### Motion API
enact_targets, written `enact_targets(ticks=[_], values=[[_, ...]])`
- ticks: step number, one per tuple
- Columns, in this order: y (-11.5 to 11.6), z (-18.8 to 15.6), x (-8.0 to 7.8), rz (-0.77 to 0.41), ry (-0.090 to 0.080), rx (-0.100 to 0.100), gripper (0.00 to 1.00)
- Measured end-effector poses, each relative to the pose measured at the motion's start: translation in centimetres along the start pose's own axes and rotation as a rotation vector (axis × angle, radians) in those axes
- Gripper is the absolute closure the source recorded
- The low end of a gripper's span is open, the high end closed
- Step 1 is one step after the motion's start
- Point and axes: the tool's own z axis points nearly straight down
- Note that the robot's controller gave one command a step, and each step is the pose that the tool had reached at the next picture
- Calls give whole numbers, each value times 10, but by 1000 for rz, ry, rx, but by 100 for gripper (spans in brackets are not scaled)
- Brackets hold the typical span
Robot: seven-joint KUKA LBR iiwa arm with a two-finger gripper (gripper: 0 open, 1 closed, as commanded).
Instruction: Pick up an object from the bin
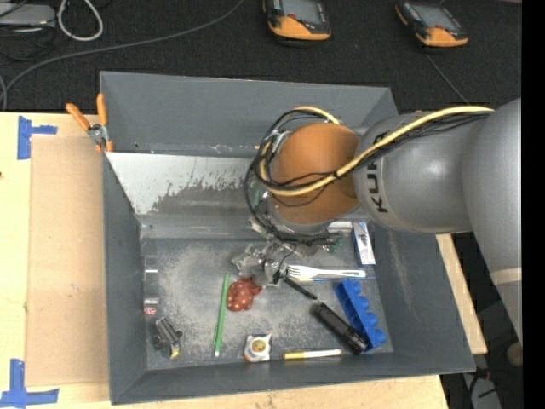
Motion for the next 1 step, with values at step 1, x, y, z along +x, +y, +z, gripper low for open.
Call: enact_targets(ticks=[1], values=[[1,-9,0,2,1,-2,100]])
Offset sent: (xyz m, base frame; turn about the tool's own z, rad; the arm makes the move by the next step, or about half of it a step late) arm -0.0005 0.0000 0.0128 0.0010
